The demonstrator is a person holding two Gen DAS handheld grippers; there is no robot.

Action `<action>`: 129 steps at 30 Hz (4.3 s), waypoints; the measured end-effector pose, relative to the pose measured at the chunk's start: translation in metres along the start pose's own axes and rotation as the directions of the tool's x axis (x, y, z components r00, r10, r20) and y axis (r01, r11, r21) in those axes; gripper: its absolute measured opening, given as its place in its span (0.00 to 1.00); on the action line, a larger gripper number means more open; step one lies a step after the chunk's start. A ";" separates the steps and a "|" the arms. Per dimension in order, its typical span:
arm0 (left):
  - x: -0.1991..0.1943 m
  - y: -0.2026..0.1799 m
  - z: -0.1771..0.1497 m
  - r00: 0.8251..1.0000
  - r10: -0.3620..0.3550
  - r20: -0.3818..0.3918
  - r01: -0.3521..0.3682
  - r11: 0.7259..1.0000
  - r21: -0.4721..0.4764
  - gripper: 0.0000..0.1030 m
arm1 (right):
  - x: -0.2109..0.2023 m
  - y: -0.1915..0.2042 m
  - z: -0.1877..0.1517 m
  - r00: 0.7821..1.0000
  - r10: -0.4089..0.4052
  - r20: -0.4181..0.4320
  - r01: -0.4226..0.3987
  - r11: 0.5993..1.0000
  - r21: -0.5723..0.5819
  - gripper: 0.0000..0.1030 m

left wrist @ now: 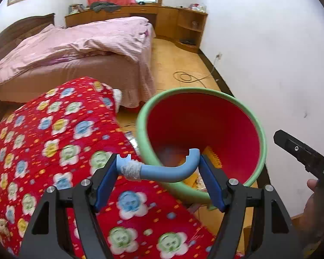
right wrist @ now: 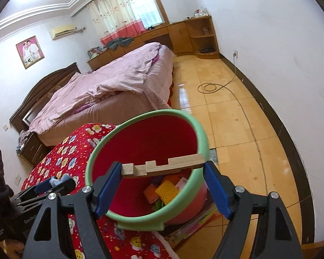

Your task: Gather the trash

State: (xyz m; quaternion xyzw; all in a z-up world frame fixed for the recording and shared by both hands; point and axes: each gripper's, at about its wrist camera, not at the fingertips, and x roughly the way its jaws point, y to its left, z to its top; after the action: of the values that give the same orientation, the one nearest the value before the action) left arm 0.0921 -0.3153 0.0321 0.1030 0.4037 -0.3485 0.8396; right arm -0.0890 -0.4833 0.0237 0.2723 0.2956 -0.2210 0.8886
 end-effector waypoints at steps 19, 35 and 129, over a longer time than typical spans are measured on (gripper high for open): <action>0.038 -0.015 0.003 0.999 -0.029 -0.042 0.030 0.999 0.022 0.77 | 0.014 -0.024 0.000 1.000 -0.011 -0.022 0.012 0.999 0.037 0.76; 0.025 0.014 -0.001 0.999 0.029 -0.037 -0.032 0.995 -0.090 0.77 | 0.042 0.004 0.004 0.996 0.061 -0.067 -0.064 0.997 -0.040 0.77; -0.195 0.156 -0.163 0.859 0.502 0.101 -0.425 0.808 -0.408 0.77 | -0.073 0.189 -0.140 0.963 0.271 0.006 -0.257 0.920 -0.296 0.95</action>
State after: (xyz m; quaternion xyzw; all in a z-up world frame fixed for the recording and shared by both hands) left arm 0.0132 -0.0285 0.0546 0.0017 0.3364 -0.0578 0.9399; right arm -0.0940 -0.2380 0.0426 0.1699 0.2646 -0.0595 0.9474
